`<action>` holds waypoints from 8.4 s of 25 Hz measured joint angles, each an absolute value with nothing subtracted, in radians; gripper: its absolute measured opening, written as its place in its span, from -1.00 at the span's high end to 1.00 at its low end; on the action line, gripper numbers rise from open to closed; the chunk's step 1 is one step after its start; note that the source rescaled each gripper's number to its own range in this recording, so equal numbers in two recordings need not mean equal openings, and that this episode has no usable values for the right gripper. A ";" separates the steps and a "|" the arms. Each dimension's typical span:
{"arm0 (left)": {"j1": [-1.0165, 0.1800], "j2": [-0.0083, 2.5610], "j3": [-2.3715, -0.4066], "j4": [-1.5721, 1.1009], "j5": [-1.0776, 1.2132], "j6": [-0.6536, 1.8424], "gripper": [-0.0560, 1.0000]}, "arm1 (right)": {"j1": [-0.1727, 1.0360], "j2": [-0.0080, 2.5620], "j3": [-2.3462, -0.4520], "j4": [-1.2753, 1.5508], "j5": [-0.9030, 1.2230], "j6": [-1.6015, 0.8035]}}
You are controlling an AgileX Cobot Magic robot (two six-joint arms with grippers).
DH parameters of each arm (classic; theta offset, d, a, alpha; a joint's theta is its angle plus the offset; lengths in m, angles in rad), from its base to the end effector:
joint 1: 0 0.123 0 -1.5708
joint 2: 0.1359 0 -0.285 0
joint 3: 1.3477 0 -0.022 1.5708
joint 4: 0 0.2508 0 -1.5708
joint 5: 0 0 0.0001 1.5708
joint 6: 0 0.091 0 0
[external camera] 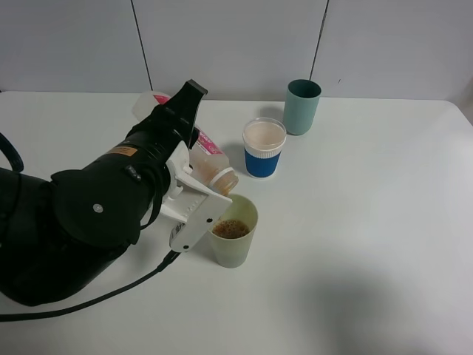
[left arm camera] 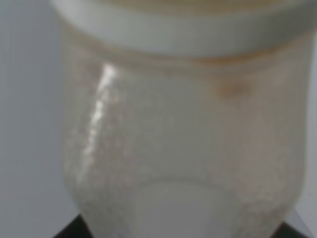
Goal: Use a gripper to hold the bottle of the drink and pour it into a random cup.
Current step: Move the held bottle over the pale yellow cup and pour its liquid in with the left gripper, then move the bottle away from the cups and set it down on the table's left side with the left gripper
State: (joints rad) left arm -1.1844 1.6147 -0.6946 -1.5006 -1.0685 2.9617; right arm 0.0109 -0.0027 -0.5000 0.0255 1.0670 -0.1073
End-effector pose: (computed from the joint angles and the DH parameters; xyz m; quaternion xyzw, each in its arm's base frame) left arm 0.1753 -0.2198 0.2039 0.7207 0.3715 0.5166 0.2751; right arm -0.0055 0.0020 0.2768 -0.0510 0.8526 -0.0123 0.5200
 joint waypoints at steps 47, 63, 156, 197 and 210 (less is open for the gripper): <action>-1.184 1.613 -0.695 -1.523 -1.026 2.836 0.89 | 0.011 -0.003 -0.500 0.025 1.067 -0.107; -0.963 1.370 -0.695 -1.385 -0.520 2.256 0.89 | 0.011 -0.003 -0.500 0.025 1.067 -0.107; -0.105 1.869 -0.511 0.437 -0.893 -0.105 0.89 | 0.011 -0.003 -0.500 0.025 1.067 -0.107; -0.104 1.935 -0.511 0.677 -0.960 -0.118 0.89 | 0.011 -0.003 -0.500 0.025 1.067 -0.107; -0.104 1.937 -0.511 0.719 -0.979 -0.119 -0.89 | 0.011 -0.003 -0.500 0.025 1.067 -0.107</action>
State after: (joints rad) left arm -0.1044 1.9372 -0.5115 0.7189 -0.9790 -0.1192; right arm 0.0109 -0.0027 -0.5000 0.0255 1.0670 -0.1073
